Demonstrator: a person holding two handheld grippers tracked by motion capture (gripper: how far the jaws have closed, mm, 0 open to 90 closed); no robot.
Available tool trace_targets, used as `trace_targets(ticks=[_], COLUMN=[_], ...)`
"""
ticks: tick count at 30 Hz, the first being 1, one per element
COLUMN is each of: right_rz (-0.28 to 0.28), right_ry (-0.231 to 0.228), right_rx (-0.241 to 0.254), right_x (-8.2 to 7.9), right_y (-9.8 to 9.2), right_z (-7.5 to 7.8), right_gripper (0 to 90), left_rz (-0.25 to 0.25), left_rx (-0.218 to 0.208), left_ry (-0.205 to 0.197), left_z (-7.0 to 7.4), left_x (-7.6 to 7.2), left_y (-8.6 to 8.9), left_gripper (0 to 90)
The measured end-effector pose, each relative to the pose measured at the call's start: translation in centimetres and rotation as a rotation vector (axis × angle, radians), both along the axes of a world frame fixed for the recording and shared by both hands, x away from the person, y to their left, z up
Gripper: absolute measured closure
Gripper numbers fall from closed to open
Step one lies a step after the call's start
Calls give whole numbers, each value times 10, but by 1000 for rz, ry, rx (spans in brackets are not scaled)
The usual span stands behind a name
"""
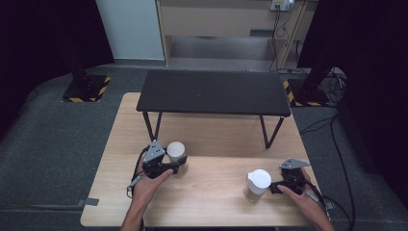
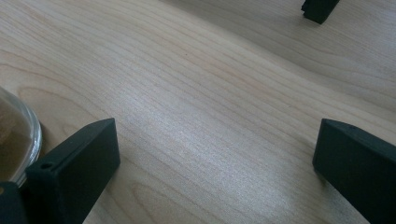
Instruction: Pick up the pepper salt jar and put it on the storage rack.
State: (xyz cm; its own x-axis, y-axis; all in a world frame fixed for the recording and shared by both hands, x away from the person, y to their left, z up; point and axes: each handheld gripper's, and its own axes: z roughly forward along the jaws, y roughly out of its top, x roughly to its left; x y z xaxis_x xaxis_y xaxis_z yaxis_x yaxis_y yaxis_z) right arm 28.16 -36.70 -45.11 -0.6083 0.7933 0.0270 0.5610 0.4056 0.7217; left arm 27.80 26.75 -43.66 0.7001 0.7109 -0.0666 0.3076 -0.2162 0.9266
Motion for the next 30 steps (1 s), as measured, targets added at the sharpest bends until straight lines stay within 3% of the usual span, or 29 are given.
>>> trace_targets(ticks=[5, 7, 14, 15, 24, 30], right_rz=[0, 0, 1, 1, 1, 2], right_ry=[0, 0, -1, -1, -1, -1], right_rx=[0, 0, -1, 0, 0, -1], right_x=[0, 0, 0, 0, 0, 0], right_y=[0, 0, 0, 0, 0, 0], right_z=[0, 0, 0, 0, 0, 0], right_gripper=[14, 14, 14, 14, 15, 14], left_rz=[-13, -27, -102, -130, -234, -273], left_rx=[8, -9, -52, -49, -39, -24], left_ry=[3, 6, -53, -63, -68, -69], left_z=[3, 4, 17, 22, 31, 34], left_x=[1, 2, 2, 3, 11, 15], left_y=[2, 6, 21, 25, 33, 34], left_gripper=[328, 329, 329, 330, 330, 330])
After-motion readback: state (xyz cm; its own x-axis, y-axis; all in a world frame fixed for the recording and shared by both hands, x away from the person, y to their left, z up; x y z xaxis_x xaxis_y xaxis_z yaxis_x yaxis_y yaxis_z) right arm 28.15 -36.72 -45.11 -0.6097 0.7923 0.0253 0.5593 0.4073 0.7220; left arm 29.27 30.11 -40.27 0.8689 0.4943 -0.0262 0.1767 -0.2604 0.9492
